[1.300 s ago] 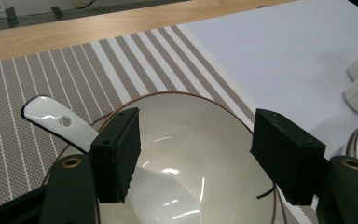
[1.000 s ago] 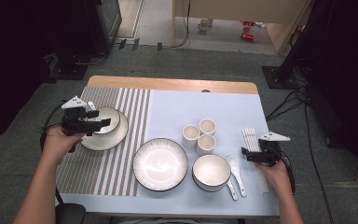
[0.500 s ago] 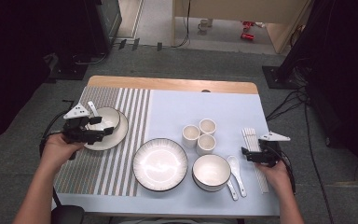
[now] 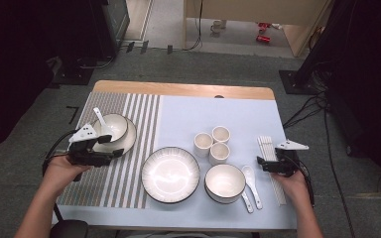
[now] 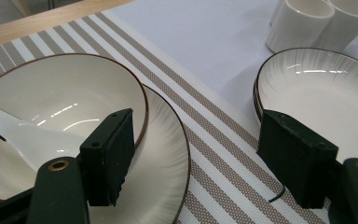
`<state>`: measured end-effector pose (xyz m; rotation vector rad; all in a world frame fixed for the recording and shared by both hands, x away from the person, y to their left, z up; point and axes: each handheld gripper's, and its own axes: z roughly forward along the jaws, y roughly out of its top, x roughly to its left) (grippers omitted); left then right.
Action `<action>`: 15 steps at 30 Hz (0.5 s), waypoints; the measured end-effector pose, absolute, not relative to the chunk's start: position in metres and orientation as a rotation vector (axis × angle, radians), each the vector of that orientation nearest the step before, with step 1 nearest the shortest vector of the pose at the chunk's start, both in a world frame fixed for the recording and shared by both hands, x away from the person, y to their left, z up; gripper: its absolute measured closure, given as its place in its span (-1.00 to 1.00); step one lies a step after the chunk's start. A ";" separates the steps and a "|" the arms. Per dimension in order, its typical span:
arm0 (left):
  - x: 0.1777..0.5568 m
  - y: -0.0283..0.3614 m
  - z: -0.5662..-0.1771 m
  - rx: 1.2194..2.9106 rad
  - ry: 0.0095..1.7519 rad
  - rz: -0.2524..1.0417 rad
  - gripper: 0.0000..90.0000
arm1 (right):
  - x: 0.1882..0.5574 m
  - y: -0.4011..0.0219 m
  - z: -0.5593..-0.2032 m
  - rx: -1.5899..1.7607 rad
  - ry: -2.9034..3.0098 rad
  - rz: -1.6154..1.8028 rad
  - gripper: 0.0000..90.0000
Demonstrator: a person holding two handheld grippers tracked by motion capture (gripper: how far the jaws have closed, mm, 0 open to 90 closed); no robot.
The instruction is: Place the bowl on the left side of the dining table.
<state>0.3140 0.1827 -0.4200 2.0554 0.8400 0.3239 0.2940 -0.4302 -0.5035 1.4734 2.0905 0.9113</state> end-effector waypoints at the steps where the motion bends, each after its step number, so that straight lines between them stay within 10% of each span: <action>1: 0.312 0.182 -0.421 2.053 0.836 0.321 -0.39 | 0.294 -0.430 -0.503 1.473 2.090 0.911 -0.72; 15: 0.290 0.178 -0.441 2.069 0.760 0.275 -0.40 | 0.294 -0.430 -0.503 1.474 2.088 0.910 -0.72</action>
